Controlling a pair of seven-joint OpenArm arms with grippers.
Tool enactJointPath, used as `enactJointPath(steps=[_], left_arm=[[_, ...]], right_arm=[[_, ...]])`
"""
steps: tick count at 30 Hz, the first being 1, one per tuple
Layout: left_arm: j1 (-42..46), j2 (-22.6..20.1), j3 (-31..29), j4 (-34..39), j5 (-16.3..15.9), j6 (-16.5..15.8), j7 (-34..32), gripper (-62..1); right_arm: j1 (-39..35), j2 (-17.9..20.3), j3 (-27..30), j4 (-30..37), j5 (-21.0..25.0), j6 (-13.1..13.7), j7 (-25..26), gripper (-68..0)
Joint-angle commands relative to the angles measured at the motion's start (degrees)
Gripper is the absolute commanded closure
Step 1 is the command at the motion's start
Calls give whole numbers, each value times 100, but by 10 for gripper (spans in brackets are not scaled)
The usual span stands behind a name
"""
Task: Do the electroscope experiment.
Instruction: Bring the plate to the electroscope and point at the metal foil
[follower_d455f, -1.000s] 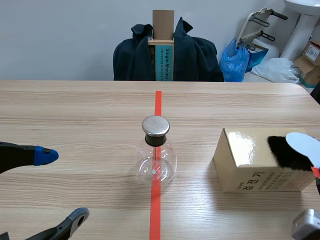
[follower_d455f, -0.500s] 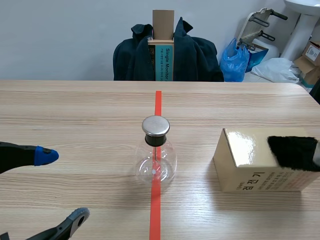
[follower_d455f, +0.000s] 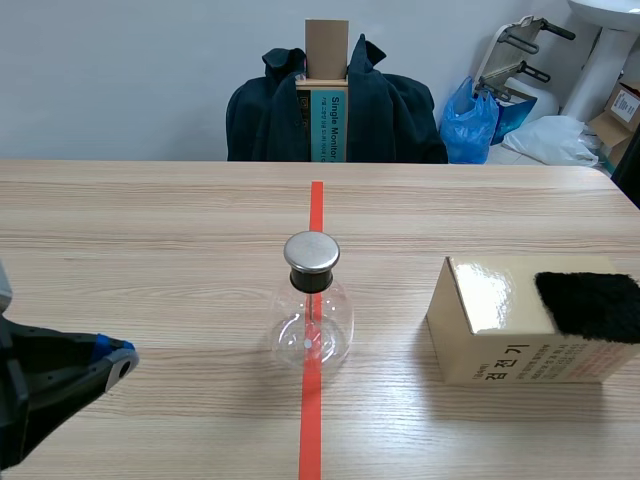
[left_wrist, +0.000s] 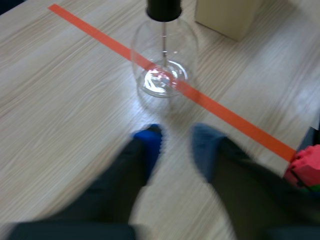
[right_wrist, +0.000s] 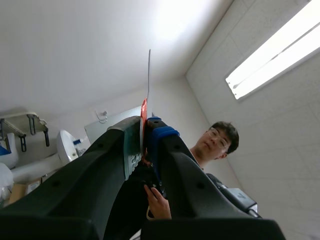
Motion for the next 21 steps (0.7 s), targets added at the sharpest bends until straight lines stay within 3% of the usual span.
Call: enactJointPath(steps=[1, 5, 12, 21], left_arm=[[-396, 26, 164, -275, -68, -192, -98, -27], [-1250, 26, 645, -1150, -63, -474, -509, -27], [-2474, 142, 1602, -2428, -59, -485, -1073, -27], [-3185, 581, 2424, -3226, 417, -361, -1484, -27]], right_arm=[[39, 90, 63, 136, 175, -33, 28, -9], [55, 35, 48, 181, 321, 50, 348, -9], [90, -50, -334, 179, 267, 44, 651, -9], [350, -50, -1801, -103, -743, -57, 240, -9]])
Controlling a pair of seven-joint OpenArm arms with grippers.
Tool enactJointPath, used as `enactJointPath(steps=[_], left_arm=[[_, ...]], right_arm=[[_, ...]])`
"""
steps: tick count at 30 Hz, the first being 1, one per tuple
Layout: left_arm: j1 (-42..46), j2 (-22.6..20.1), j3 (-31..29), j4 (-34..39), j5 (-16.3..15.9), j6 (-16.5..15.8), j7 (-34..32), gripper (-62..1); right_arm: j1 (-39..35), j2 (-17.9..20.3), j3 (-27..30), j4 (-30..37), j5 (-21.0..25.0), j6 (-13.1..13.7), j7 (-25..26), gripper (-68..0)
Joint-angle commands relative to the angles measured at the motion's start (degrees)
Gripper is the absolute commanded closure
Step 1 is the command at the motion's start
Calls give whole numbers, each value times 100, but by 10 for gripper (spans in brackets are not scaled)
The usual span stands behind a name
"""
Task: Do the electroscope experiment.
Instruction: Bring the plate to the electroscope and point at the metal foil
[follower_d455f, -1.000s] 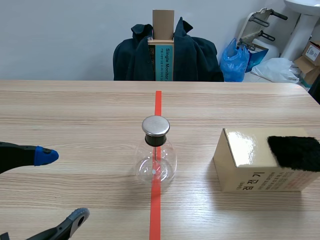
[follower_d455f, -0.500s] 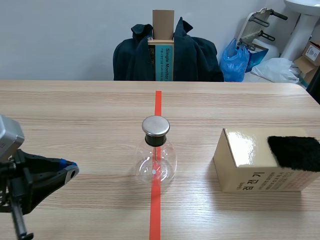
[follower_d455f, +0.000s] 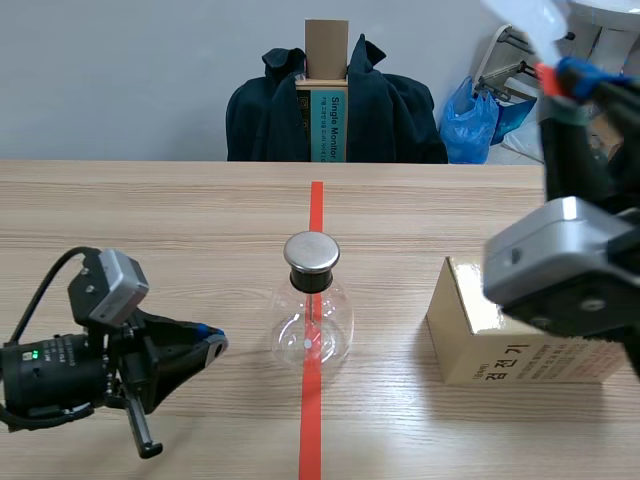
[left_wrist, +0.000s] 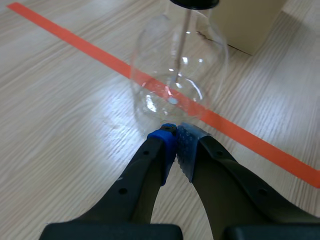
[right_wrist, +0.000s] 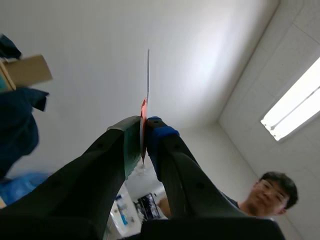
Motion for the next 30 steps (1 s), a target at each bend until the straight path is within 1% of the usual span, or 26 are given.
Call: enactJointPath(steps=[1, 4, 7, 9, 15, 22, 24, 30], left_arm=[[-68, 83, 17, 59, -79, 114, -85, -27], [-173, 205, 129, -98, -63, 348, -87, -27], [-245, 295, 210, -199, -57, 450, -87, -27], [-278, 328, 260, -201, -31, 520, -81, -27], [-321, 339, 321, -201, -20, 544, -85, -27], [-319, 339, 321, -201, -20, 544, -83, -27], [-319, 339, 321, -201, -20, 544, -83, -27], [-319, 339, 321, -201, -20, 544, -83, -27]], right_arm=[[251, 33, -149, -195, -140, -173, -116, -9], [494, 33, -555, -616, -566, -221, -317, -8], [756, 35, -861, -1106, -852, -221, -531, -9], [925, 35, -1023, -1423, -957, -221, -597, -9], [1327, 33, -1364, -2190, -1117, -227, -887, -9], [1517, 33, -1419, -2647, -1268, -223, -1257, -9], [1561, 33, -1419, -2730, -1377, -221, -1377, -9], [1578, 50, -1419, -2837, -1394, -214, -1377, -8]])
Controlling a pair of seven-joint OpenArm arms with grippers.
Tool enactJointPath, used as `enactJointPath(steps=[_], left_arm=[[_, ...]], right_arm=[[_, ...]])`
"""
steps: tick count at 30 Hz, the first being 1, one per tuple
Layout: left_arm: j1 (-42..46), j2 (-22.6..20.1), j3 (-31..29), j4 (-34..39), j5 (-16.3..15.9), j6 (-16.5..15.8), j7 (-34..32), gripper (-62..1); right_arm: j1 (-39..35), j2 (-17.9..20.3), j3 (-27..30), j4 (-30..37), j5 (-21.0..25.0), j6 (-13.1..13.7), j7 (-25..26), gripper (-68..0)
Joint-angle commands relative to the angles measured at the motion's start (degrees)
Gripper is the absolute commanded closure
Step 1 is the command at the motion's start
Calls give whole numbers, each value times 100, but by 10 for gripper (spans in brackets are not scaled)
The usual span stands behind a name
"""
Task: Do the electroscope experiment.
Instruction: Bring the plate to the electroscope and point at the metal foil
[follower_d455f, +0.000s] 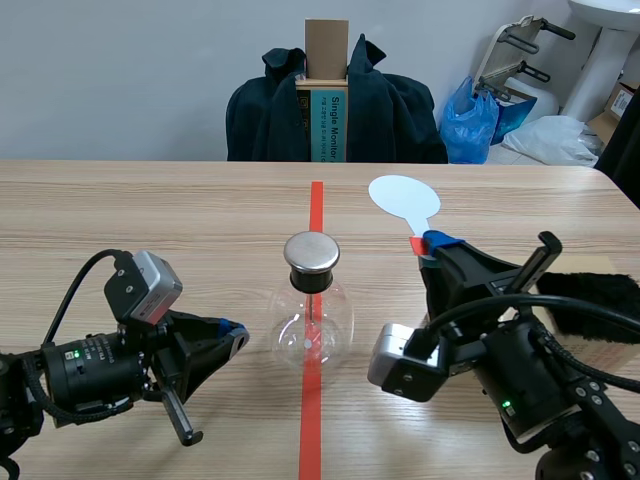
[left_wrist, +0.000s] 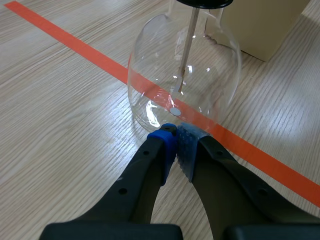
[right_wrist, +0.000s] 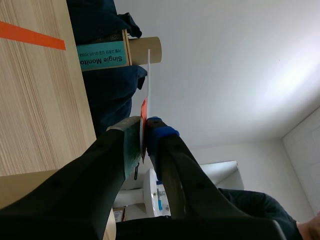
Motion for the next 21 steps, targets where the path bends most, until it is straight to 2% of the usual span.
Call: enactJointPath(steps=[1, 13, 21], left_arm=[[-46, 2, -11, 111, -57, -13, -94, -27], [-46, 2, -11, 111, -57, -11, -94, -27], [-46, 2, -11, 111, -57, -11, -94, -27]], right_arm=[[98, 48, 39, 83, -2, -61, 35, -8], [98, 48, 39, 83, -2, -22, 1298, -8], [98, 48, 39, 83, -15, -22, 1923, -8]])
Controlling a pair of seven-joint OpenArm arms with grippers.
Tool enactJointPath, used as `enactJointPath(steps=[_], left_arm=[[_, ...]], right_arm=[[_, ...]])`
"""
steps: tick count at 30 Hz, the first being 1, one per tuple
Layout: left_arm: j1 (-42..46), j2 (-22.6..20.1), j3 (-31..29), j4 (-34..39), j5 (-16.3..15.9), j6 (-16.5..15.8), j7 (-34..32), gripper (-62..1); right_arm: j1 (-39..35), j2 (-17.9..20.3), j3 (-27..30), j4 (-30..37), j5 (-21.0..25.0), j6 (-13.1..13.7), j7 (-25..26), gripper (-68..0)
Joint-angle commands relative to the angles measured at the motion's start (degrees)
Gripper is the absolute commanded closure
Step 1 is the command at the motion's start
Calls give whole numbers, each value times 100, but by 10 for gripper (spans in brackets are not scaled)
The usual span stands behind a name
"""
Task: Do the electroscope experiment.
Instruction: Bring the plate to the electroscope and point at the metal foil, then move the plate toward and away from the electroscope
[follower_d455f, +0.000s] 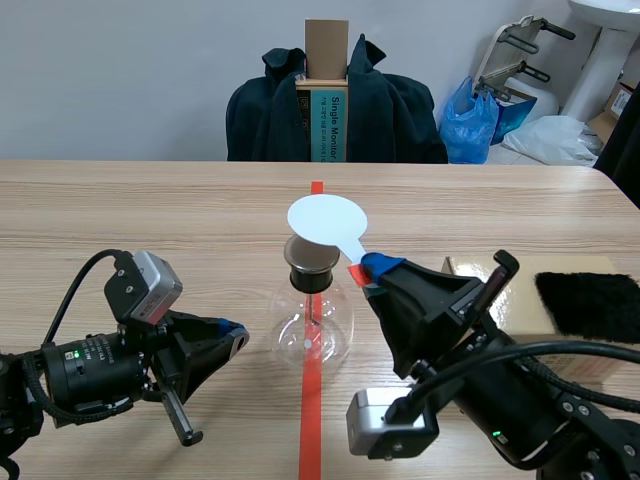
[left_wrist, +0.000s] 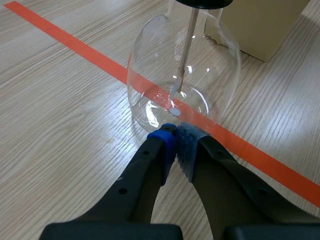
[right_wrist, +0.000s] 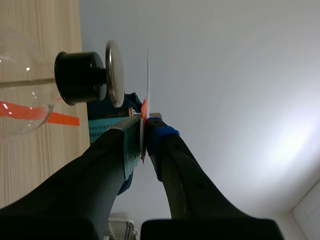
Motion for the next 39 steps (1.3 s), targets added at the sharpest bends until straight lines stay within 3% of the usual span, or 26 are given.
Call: enactJointPath(steps=[1, 16, 21, 34, 39], left_arm=[[-48, 2, -11, 111, -57, -11, -94, -27], [-48, 2, -11, 111, -57, -11, -94, -27], [-48, 2, -11, 111, -57, -11, -92, -27], [-48, 2, -11, 111, -57, -11, -92, -27], [-48, 2, -11, 111, -57, -11, -92, -27]], right_arm=[[98, 46, 39, 83, -2, -63, 52, -8], [96, 44, 39, 83, -192, -39, 424, -8], [96, 44, 39, 83, -195, -37, -15, -8], [96, 44, 39, 83, -195, -37, -1733, -8], [96, 46, 39, 83, -195, -37, -1998, -8]])
